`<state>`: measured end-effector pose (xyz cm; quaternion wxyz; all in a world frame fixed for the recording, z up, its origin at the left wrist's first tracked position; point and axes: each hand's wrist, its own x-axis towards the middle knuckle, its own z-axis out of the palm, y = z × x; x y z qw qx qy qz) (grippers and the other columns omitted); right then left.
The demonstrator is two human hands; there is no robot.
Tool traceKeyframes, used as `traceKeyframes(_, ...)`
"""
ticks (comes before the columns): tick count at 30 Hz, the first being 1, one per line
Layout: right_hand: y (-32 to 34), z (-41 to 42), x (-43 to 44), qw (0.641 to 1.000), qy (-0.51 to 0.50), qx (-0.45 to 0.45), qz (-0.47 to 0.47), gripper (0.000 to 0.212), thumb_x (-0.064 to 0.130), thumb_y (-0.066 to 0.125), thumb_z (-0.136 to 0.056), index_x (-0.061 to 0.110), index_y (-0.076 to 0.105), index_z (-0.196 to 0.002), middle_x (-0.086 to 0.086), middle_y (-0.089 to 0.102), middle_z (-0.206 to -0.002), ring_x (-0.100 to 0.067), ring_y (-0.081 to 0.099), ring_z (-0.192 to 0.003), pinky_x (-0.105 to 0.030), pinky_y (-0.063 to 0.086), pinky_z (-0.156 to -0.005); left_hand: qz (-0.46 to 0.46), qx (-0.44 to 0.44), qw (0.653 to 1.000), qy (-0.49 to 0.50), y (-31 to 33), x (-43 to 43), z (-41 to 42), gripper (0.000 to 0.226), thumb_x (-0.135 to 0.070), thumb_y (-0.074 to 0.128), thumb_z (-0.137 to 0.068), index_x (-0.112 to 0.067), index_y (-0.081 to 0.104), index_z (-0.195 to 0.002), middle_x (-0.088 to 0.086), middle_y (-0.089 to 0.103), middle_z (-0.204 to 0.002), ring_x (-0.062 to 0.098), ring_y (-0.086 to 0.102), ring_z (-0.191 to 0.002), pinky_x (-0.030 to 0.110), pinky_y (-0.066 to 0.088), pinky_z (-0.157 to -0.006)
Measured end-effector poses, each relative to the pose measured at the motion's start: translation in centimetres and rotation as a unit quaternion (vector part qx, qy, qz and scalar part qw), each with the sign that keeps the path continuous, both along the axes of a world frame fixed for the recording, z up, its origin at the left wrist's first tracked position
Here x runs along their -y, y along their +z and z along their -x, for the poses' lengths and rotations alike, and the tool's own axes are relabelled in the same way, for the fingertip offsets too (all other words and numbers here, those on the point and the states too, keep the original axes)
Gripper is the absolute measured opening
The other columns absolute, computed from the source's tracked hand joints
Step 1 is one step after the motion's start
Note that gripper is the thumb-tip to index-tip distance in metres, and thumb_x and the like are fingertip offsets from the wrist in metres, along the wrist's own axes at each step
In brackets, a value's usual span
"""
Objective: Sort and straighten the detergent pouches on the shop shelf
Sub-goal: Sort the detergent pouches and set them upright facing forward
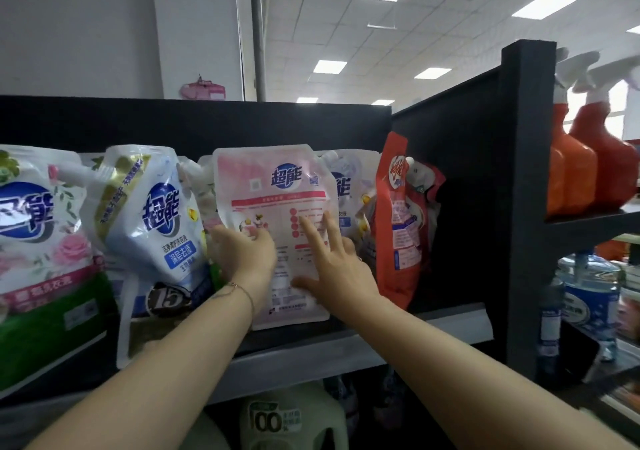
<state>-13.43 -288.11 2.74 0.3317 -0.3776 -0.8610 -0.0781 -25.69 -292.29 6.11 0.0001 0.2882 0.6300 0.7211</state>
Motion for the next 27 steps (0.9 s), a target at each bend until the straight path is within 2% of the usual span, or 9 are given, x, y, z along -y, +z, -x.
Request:
traceKeyframes(2,-0.4,0.2,0.2,1.0,-0.019,0.006,-0.011,0.092,0.049,0.063,-0.087,0.034,-0.002,-0.15,-0.003,-0.002,-0.158,-0.036,0.034,-0.129,-0.044,0.052,-0.079,0.025,-0.043,0.998,0.041,-0.4,0.3,-0.4,0.053,-0.018,0.065,-0.08,-0.006,0.043,-0.126,0.013,0.048,-0.13,0.032,0.048,-0.12,0.051,0.044,-0.097)
traceKeyframes(4,-0.5,-0.1,0.4,0.999,-0.027,0.007,-0.036,0.083,0.049,0.062,-0.087,0.03,0.01,-0.148,-0.006,0.016,-0.152,-0.036,0.042,-0.121,-0.045,0.052,-0.08,0.021,-0.131,0.988,0.072,-0.8,1.3,-1.2,0.061,-0.015,0.068,-0.079,-0.01,0.035,-0.13,0.012,0.037,-0.137,0.03,0.036,-0.128,0.05,0.034,-0.104)
traceKeyframes(7,-0.2,-1.3,0.9,0.995,-0.008,-0.005,-0.1,0.057,0.044,0.06,-0.087,0.019,0.038,-0.134,-0.005,0.046,-0.13,-0.031,0.051,-0.108,-0.041,0.051,-0.077,-0.022,-0.294,0.952,0.081,-1.0,2.2,-2.0,0.052,-0.009,0.065,-0.078,-0.009,0.039,-0.123,0.013,0.042,-0.127,0.028,0.04,-0.117,0.036,0.037,-0.093)
traceKeyframes(9,-0.1,-2.2,1.2,0.989,0.017,-0.032,-0.14,0.034,0.037,0.057,-0.089,0.014,0.055,-0.114,-0.005,0.059,-0.11,-0.027,0.056,-0.096,-0.037,0.049,-0.067,-0.031,-0.346,0.937,0.034,-1.0,2.1,-2.1,0.041,-0.007,0.063,-0.08,-0.008,0.043,-0.115,0.01,0.046,-0.116,0.022,0.043,-0.106,0.03,0.039,-0.086)
traceKeyframes(12,-0.1,-3.8,1.4,0.984,0.026,-0.069,-0.165,0.016,0.028,0.059,-0.088,0.012,0.06,-0.085,-0.001,0.059,-0.076,-0.022,0.053,-0.065,-0.03,0.04,-0.049,-0.036,-0.405,0.913,-0.038,-1.2,1.8,-2.7,0.026,-0.004,0.062,-0.083,-0.009,0.048,-0.105,0.001,0.047,-0.102,0.015,0.045,-0.097,0.028,0.045,-0.083)
traceKeyframes(15,-0.4,-5.4,1.9,0.977,-0.003,-0.087,-0.194,0.02,0.025,0.061,-0.08,0.014,0.053,-0.067,0.002,0.05,-0.057,-0.021,0.045,-0.044,-0.024,0.031,-0.04,-0.031,-0.439,0.891,-0.109,-1.7,1.6,-3.5,0.021,-0.003,0.06,-0.085,-0.014,0.047,-0.098,-0.002,0.047,-0.094,0.013,0.049,-0.084,0.019,0.045,-0.073)
traceKeyframes(19,-1.1,-7.0,1.9,0.983,-0.06,-0.043,-0.17,0.014,0.027,0.058,-0.083,0.015,0.055,-0.076,0.001,0.057,-0.064,-0.023,0.055,-0.051,-0.03,0.045,-0.045,-0.002,-0.473,0.865,-0.167,-2.5,1.4,-4.4,0.019,-0.007,0.057,-0.088,-0.018,0.046,-0.099,-0.006,0.047,-0.091,0.008,0.048,-0.076,0.014,0.04,-0.063)
traceKeyframes(22,-1.5,-7.4,1.3,0.991,-0.099,0.017,-0.086,0.014,0.028,0.05,-0.089,0.018,0.052,-0.099,-0.001,0.062,-0.086,-0.028,0.062,-0.074,-0.032,0.045,-0.058,0.028,-0.487,0.85,-0.198,-3.0,1.3,-4.8,0.017,-0.012,0.056,-0.089,-0.02,0.045,-0.1,-0.004,0.051,-0.091,0.012,0.053,-0.075,0.025,0.049,-0.062)
traceKeyframes(27,-2.3,-7.2,0.4,0.992,-0.127,0.007,0.003,0.022,0.019,0.051,-0.09,0.019,0.047,-0.111,-0.006,0.062,-0.099,-0.034,0.062,-0.086,-0.033,0.04,-0.06,0.062,-0.489,0.843,-0.218,-4.1,1.3,-4.4,0.017,-0.02,0.054,-0.088,-0.022,0.045,-0.102,-0.005,0.052,-0.094,0.016,0.054,-0.08,0.038,0.052,-0.066)
